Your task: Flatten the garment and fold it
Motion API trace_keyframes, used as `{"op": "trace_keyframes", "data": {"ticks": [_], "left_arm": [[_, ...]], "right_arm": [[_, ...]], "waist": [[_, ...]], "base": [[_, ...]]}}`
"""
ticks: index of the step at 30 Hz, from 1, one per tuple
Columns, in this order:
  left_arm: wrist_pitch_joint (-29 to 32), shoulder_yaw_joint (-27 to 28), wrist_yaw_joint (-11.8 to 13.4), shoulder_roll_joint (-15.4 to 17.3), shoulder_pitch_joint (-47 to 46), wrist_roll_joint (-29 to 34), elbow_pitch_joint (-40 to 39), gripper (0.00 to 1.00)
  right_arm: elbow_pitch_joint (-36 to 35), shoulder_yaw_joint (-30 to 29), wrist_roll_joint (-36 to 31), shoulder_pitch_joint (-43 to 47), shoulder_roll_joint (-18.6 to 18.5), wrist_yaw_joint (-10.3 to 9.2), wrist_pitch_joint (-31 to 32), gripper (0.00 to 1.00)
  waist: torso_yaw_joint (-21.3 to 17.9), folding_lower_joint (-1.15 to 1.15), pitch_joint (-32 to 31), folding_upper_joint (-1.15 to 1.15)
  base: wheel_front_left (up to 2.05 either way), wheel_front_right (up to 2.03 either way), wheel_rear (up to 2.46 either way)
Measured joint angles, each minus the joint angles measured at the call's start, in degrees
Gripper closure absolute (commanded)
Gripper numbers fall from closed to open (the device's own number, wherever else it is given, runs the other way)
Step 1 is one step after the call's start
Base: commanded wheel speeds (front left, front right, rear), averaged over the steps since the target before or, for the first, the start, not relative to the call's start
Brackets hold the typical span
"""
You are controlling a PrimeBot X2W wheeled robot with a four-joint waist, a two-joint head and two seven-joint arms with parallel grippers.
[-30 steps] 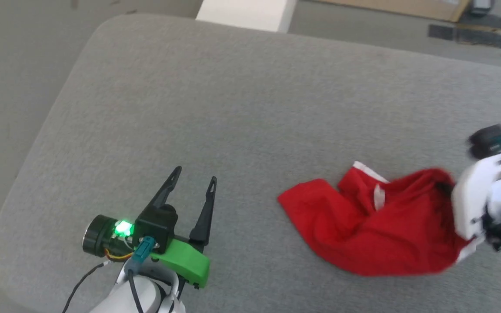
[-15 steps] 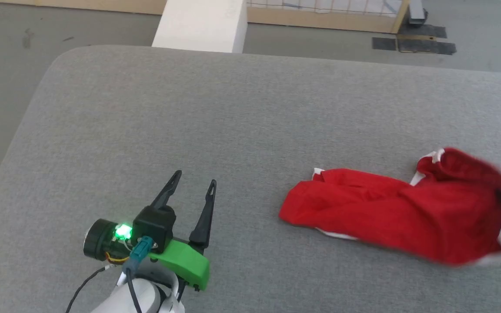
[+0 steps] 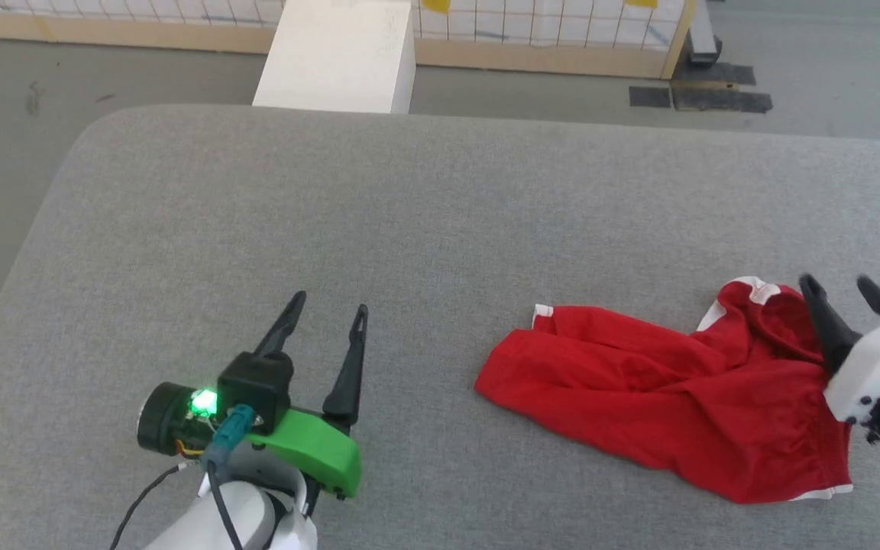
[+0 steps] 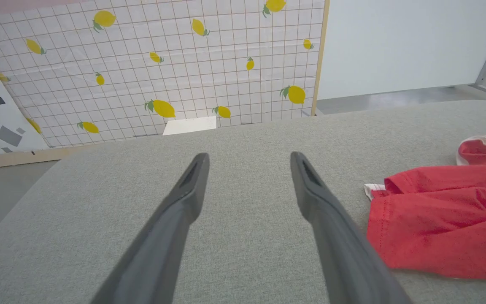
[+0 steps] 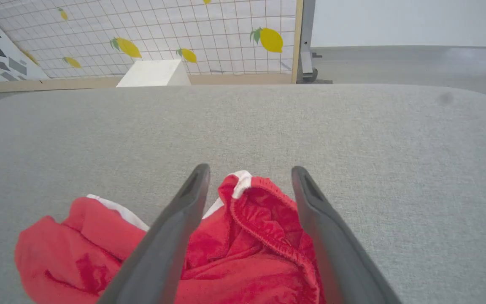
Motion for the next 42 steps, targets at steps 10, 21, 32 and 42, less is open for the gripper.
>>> {"op": "trace_keyframes", "data": {"ticks": [10,21,32,42], "left_arm": [[0.8,1.2,0.8,0.0,0.2,-2.4,-1.5,0.00],[12.0,-2.0,-1.7,1.6,-1.2,-4.1,-1.8,0.00],[34.1,-6.9,-13.1,-3.5,-21.3,-10.8,1.6,0.00],[52.3,-10.2,-17.0,-8.1,-31.7,-17.4,12.6,0.00]], "right_arm": [[-9.1,7.0,4.8,6.9,0.7,0.00,-14.5,0.00],[-12.3,7.4,0.5,12.5,6.1,0.00,-20.4,0.00],[-16.1,5.5,-3.3,12.6,7.7,0.00,-19.7,0.00],[-16.3,6.9,-5.0,11.6,9.2,0.00,-21.3,0.00]], "waist": [[-1.7,0.00,-2.2,0.00],[-3.4,0.00,-0.5,0.00],[-5.6,0.00,6.2,0.00],[-9.0,0.00,12.2,0.00]], "base": [[0.00,0.00,0.00],[0.00,0.00,0.00],[0.00,0.00,0.00],[0.00,0.00,0.00]]}}
